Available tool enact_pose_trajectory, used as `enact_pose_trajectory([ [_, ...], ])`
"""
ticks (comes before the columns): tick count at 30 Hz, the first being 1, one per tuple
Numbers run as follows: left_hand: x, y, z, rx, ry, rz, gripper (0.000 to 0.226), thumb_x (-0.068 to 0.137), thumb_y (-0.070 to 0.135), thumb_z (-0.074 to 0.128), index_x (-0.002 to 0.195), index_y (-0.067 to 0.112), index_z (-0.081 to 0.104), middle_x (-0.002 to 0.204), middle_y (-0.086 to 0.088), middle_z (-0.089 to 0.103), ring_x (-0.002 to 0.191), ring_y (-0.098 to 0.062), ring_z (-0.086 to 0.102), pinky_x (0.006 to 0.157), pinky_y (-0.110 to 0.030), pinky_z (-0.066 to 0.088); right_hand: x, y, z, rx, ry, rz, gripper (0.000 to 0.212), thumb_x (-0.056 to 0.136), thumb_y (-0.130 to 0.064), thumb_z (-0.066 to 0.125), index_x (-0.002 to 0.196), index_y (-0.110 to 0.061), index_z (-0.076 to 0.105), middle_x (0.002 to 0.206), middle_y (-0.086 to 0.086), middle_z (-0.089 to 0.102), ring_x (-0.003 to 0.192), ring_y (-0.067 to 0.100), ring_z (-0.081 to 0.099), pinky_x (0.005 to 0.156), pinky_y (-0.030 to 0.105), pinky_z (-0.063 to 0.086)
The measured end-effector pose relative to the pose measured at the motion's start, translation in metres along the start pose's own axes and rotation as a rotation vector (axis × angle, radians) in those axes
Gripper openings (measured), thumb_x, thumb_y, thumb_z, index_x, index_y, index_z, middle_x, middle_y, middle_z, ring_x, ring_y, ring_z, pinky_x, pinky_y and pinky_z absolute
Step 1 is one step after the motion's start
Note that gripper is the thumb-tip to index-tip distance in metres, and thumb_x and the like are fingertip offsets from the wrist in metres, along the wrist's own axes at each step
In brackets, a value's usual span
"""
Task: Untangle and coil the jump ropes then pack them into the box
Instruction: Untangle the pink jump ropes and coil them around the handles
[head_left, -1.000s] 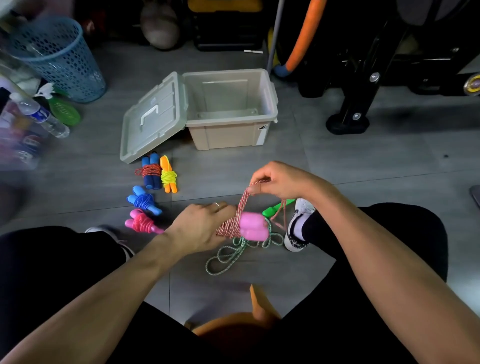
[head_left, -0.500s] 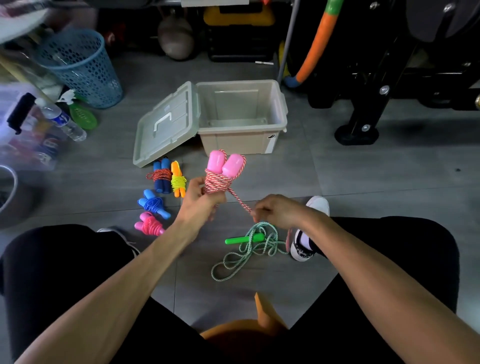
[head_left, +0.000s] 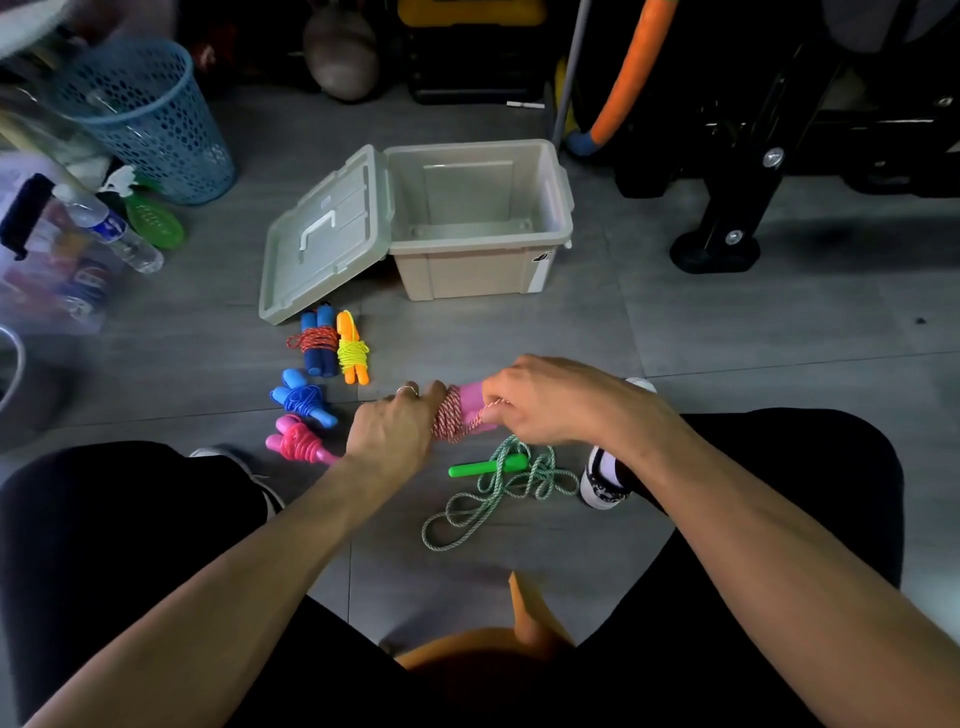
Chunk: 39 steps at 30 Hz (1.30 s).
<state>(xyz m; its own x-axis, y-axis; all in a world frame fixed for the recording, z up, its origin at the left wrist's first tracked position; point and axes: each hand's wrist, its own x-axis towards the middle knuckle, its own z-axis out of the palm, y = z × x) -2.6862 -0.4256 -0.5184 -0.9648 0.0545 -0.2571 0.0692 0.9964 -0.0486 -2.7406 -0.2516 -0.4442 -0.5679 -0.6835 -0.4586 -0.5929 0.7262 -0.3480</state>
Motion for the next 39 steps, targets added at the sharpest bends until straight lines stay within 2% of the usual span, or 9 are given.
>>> enact_pose_trajectory([
  [8,-0.011,0.023,-0.009,0.173,-0.003,0.361,0.029,0.091,0.011,0.048,0.12,0.009,0.052,0.117,-0.007,0.058,0.104,-0.029,0.061,0.078,-0.037,0.046,0.013,0.002,-0.005,0.144,0.089,-0.063,0.019,0.093,-0.038,0.062,0.079,-0.027,0.056,0.069,-0.01,0.051,0.071,0.017,0.055,0.062,0.03,0.039],
  [11,-0.015,0.011,-0.009,-0.01,0.208,0.572,0.05,0.056,0.017,0.079,0.101,0.007,0.059,0.078,-0.006,0.065,0.064,-0.027,0.065,0.05,-0.027,0.047,0.02,0.022,-0.015,0.3,0.116,-0.028,0.019,0.083,-0.041,0.073,0.073,-0.028,0.064,0.065,-0.008,0.06,0.063,0.013,0.054,0.06,0.029,0.041],
  [13,-0.015,-0.005,-0.001,-0.177,0.34,0.604,0.056,0.046,0.016,0.078,0.096,0.011,0.053,0.06,-0.004,0.058,0.047,-0.028,0.057,0.04,-0.024,0.04,0.023,0.04,-0.018,0.401,0.136,0.001,0.02,0.077,-0.041,0.079,0.072,-0.024,0.07,0.063,-0.008,0.061,0.058,0.007,0.049,0.058,0.027,0.04],
  [18,-0.022,-0.018,0.004,-0.657,0.402,0.374,0.04,0.07,0.035,0.049,0.107,0.021,0.044,0.073,-0.01,0.065,0.058,-0.033,0.063,0.051,-0.037,0.053,0.03,0.064,0.007,0.665,0.192,0.071,0.041,0.071,-0.056,0.075,0.082,-0.017,0.077,0.065,0.011,0.057,0.062,0.015,0.043,0.057,0.032,0.037],
  [24,-0.018,-0.01,-0.011,-1.055,0.354,-0.082,0.035,0.082,0.027,0.073,0.101,0.021,0.044,0.079,0.011,0.058,0.066,-0.001,0.056,0.052,-0.012,0.041,0.025,0.063,0.032,0.706,0.172,0.09,0.029,0.095,-0.034,0.061,0.089,-0.009,0.075,0.049,-0.014,0.047,0.046,-0.002,0.04,0.048,0.011,0.031],
  [28,-0.011,-0.006,-0.014,-1.148,0.287,-0.26,0.038,0.08,0.022,0.072,0.109,0.016,0.048,0.084,0.003,0.062,0.067,-0.012,0.059,0.058,-0.028,0.048,0.034,0.045,0.046,0.554,0.111,0.068,0.025,0.097,-0.03,0.059,0.088,-0.013,0.075,0.067,-0.01,0.058,0.057,-0.002,0.048,0.055,0.012,0.036],
  [32,-0.001,-0.009,-0.011,-1.027,0.197,-0.279,0.02,0.079,0.011,0.063,0.097,0.01,0.054,0.076,-0.002,0.06,0.065,-0.021,0.054,0.058,-0.029,0.042,0.036,0.015,0.05,0.287,0.029,0.067,0.035,0.1,-0.033,0.05,0.068,-0.021,0.053,0.07,0.001,0.055,0.068,0.02,0.054,0.062,0.028,0.036],
  [35,0.002,-0.011,-0.001,-0.699,0.256,-0.257,0.025,0.08,0.009,0.062,0.101,0.004,0.048,0.091,-0.014,0.059,0.08,-0.035,0.058,0.064,-0.037,0.044,0.029,-0.017,0.045,0.041,0.003,0.026,0.033,0.102,-0.031,0.04,0.092,-0.006,0.059,0.096,0.022,0.065,0.089,0.037,0.063,0.066,0.032,0.036],
  [39,0.001,-0.003,0.01,-0.28,0.134,-0.224,0.024,0.086,0.008,0.053,0.108,0.004,0.044,0.107,-0.018,0.058,0.099,-0.04,0.06,0.074,-0.045,0.048,0.021,-0.039,0.036,-0.233,0.011,-0.125,0.022,0.098,-0.017,0.045,0.104,-0.004,0.063,0.099,0.016,0.068,0.085,0.034,0.065,0.06,0.033,0.037],
])
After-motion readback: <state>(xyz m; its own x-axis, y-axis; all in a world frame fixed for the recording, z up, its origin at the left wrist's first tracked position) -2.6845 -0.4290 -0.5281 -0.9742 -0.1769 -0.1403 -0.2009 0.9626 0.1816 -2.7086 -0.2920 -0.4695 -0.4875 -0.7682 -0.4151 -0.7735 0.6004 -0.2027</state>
